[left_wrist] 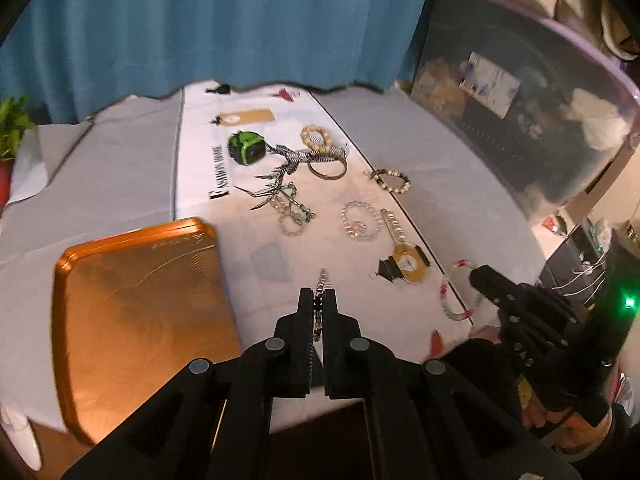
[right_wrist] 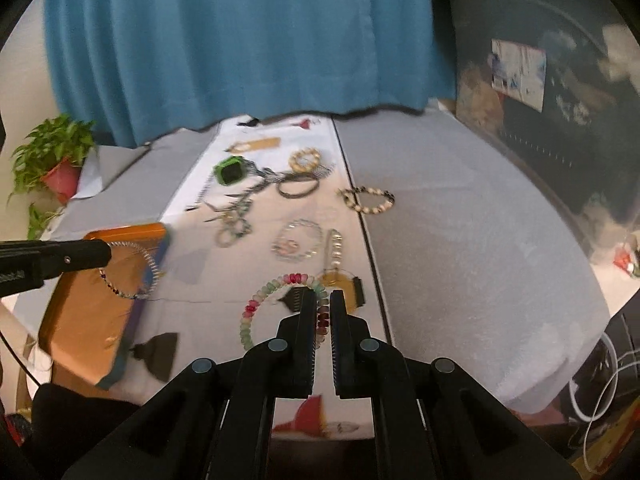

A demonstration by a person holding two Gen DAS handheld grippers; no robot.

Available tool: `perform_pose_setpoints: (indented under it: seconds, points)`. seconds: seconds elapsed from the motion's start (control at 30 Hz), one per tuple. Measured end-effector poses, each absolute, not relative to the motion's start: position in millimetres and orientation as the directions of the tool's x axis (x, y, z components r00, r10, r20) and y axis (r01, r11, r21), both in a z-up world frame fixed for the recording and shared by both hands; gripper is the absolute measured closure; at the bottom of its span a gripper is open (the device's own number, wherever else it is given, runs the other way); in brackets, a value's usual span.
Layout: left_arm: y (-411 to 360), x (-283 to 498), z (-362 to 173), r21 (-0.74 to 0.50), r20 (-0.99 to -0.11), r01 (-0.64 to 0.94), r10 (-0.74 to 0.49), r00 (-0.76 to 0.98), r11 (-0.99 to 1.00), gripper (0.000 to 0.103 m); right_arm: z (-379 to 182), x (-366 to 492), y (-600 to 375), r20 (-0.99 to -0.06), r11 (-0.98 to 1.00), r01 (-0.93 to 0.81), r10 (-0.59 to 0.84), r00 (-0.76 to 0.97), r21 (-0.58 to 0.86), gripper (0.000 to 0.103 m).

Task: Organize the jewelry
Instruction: 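Carry both bracelets over the orange tray and open both tools to drop them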

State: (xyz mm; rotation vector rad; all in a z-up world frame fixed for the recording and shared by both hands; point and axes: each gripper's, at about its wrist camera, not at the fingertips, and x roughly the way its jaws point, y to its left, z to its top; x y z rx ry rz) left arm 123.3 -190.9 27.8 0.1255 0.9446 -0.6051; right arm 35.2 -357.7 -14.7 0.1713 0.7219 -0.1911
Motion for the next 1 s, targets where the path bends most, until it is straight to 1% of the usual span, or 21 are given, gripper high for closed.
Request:
perform_pose_setpoints:
  seconds: [0.23, 0.57, 0.73, 1.0]
  points:
    - [-140.6, 55.2, 41.7, -0.14, -0.765, 0.498, -0.413, 0.495, 0.856, 0.101, -11.4, -12.0, -297.9, -0.688, 0.992, 0.095, -0.014, 0.726, 0.079, 0.096]
    - [-77.2, -16.6, 27.6, -0.163, -0.755, 0.425, -0.39, 0.527, 0.89, 0.101, -16.6, -67.5, -214.6, -0.713, 0.993, -0.108, 0.106, 0.693, 0.043, 0.096]
    - [-59.0, -33.8, 18.7, -0.186, -0.751, 0.398, -0.391, 0.532, 0.899, 0.101, -20.2, -81.5, -191.7, -0.73, 0.987, -0.157, 0.128, 0.672, 0.028, 0.096]
    - [-42.3, -37.5, 12.3, -0.202, -0.745, 0.384, -0.396, 0.537, 0.901, 0.101, -19.3, -80.2, -178.1, -0.744, 0.985, -0.17, 0.114, 0.659, 0.001, 0.096]
